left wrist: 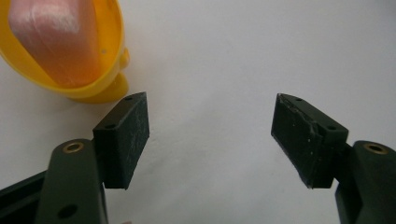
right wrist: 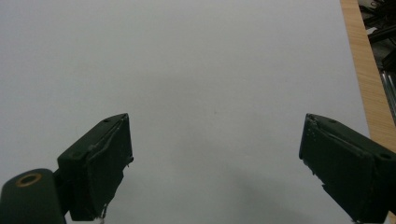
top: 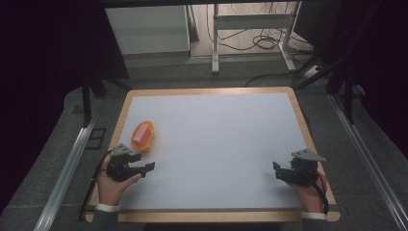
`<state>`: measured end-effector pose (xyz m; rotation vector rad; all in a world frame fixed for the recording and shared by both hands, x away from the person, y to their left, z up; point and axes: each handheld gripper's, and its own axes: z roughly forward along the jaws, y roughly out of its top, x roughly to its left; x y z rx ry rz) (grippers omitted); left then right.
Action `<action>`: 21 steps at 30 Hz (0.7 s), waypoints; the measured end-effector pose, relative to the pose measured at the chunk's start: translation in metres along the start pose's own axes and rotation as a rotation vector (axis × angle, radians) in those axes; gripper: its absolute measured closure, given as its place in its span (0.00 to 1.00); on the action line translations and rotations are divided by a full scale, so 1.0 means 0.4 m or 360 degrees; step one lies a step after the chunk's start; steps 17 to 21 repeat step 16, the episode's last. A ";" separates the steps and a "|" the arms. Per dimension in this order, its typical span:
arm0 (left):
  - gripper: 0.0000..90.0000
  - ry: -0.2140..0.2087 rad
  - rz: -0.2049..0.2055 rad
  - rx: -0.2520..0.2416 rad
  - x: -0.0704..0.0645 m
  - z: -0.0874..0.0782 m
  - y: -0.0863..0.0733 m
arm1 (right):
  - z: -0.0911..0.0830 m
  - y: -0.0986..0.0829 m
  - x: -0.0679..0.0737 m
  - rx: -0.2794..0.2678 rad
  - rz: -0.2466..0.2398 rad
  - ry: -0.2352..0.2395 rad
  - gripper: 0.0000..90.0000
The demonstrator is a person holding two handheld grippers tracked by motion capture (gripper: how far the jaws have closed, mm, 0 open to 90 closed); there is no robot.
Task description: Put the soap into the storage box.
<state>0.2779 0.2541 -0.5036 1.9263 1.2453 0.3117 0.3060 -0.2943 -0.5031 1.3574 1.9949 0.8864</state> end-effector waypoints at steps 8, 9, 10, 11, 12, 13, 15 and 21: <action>0.32 0.0014 -0.0003 0.0012 0.005 0.000 -0.010 | 0.002 0.002 0.005 -0.0009 -0.0017 0.0006 0.10; 0.32 0.0014 -0.0004 0.0014 0.006 0.001 -0.011 | 0.002 0.002 0.005 -0.0011 -0.0019 0.0009 0.10; 0.32 0.0015 -0.0008 0.0014 0.007 0.002 -0.012 | 0.001 0.002 0.005 -0.0012 -0.0021 0.0009 0.10; 0.32 0.0017 -0.0012 0.0017 0.008 0.003 -0.014 | 0.001 0.003 0.006 -0.0015 -0.0019 0.0007 0.10; 0.32 0.0019 -0.0018 0.0019 0.009 0.004 -0.015 | 0.001 0.003 0.006 -0.0016 -0.0020 0.0010 0.10; 0.32 0.0022 -0.0015 0.0023 0.011 0.004 -0.016 | 0.000 0.004 0.007 -0.0018 -0.0017 0.0012 0.10; 0.32 0.0021 -0.0019 0.0023 0.013 0.004 -0.018 | 0.000 0.007 0.012 -0.0027 -0.0027 0.0019 0.10; 0.32 0.0022 -0.0022 0.0022 0.013 0.003 -0.019 | 0.000 0.008 0.015 -0.0036 -0.0031 0.0025 0.10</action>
